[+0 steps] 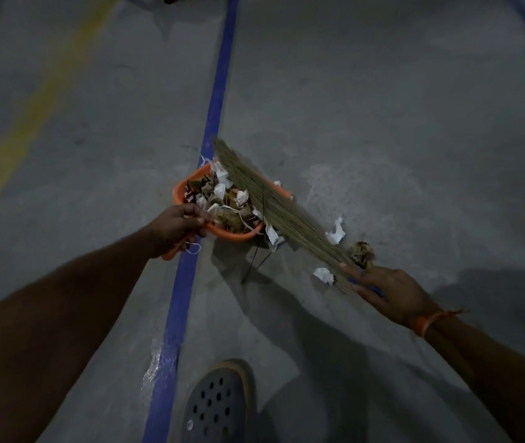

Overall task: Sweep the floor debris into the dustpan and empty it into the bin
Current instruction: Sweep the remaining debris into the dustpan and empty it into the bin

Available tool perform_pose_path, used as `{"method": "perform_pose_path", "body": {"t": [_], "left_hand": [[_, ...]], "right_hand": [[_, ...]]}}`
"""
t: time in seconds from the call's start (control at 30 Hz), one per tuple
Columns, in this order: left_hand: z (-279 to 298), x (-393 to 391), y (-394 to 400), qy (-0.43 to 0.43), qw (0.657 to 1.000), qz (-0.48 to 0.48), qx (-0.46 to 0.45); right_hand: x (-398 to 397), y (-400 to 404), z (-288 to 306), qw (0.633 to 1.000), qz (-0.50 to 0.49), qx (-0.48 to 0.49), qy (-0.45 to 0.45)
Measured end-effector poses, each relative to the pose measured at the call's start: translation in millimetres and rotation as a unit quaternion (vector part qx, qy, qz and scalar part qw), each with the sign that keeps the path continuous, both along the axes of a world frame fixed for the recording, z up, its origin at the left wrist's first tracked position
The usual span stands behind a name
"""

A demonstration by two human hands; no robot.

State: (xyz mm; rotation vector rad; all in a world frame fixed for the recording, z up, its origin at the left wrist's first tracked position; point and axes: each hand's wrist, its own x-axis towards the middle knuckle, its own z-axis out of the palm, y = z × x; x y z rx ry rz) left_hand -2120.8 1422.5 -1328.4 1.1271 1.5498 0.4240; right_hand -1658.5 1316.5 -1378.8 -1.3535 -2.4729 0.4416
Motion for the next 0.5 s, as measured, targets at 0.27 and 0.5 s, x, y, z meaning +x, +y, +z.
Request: {"method": "perform_pose_path", "body": {"t": [0.27,0.5], "left_hand": [[121.5,44.3,0.7,-0.020,1.000,0.004,-0.010],[303.3,96.6,4.3,-0.036,0.997,0.020,-0.058]], "right_hand": [[22.6,-26.0,132.5,0.995,-0.065,-0.067,0.017],[56.0,-35.4,330.4,0.985,-0.109,-0.130,-0.014]]}}
